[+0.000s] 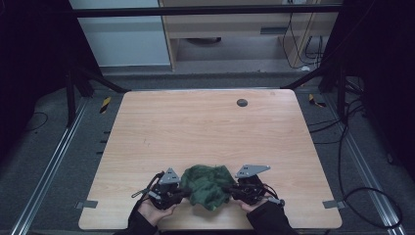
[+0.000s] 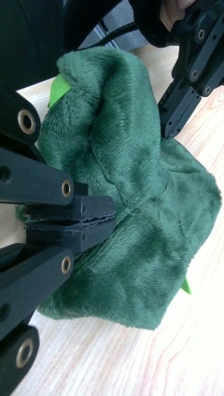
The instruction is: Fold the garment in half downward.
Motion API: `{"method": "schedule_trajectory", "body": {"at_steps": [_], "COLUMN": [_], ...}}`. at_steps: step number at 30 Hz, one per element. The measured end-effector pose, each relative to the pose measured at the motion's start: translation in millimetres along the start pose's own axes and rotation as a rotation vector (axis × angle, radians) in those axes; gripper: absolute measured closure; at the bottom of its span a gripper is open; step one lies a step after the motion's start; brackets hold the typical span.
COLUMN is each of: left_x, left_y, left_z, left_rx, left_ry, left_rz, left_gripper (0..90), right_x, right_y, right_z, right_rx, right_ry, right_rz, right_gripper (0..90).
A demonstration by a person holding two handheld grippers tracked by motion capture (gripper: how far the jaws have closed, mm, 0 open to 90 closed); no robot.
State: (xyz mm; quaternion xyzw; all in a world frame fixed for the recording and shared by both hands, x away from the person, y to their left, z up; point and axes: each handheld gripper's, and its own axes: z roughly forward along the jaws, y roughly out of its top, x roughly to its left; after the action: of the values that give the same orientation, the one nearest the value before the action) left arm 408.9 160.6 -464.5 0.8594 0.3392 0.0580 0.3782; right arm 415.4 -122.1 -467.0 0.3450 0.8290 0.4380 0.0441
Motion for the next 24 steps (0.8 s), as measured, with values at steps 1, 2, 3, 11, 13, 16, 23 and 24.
{"method": "schedule_trajectory", "body": {"at_steps": [1,2,3,11,13,16,23,24], "left_x": [0.0,-0.2,-0.5,-0.8,0.8,3.2,4.0,4.8], "left_y": [-0.3,-0.7,-1.1,-4.8,-5.3,-6.3,-2.5,-1.9], "left_z": [0.5,1.0,1.8,9.4,10.0,11.4,1.2,-0.6], "left_rx": [0.002,0.006,0.009,0.042,0.047,0.048,-0.003,-0.01], "left_ry": [0.001,0.004,0.005,0.013,0.02,0.024,0.034,0.039], "left_rz": [0.0,-0.001,-0.003,0.001,0.001,-0.012,-0.018,-0.019], "left_gripper": [89.7,89.7,89.7,89.7,89.7,89.6,88.0,87.5], "right_x": [0.0,0.2,0.1,-2.1,-3.3,-5.1,-4.6,-4.9], "right_y": [-0.8,-1.6,-2.5,-8.1,-8.9,-9.5,-6.4,-5.4], "right_z": [0.3,0.4,0.8,6.0,7.1,8.3,3.8,1.6], "right_rx": [0.003,0.007,0.006,0.034,0.038,0.037,-0.003,-0.024], "right_ry": [0.004,0.005,0.005,-0.004,-0.006,-0.01,-0.023,-0.03], "right_rz": [0.001,0.004,0.002,0.001,-0.001,0.003,-0.006,-0.009], "right_gripper": [87.4,87.4,87.4,86.6,86.3,85.9,81.8,80.4]}}
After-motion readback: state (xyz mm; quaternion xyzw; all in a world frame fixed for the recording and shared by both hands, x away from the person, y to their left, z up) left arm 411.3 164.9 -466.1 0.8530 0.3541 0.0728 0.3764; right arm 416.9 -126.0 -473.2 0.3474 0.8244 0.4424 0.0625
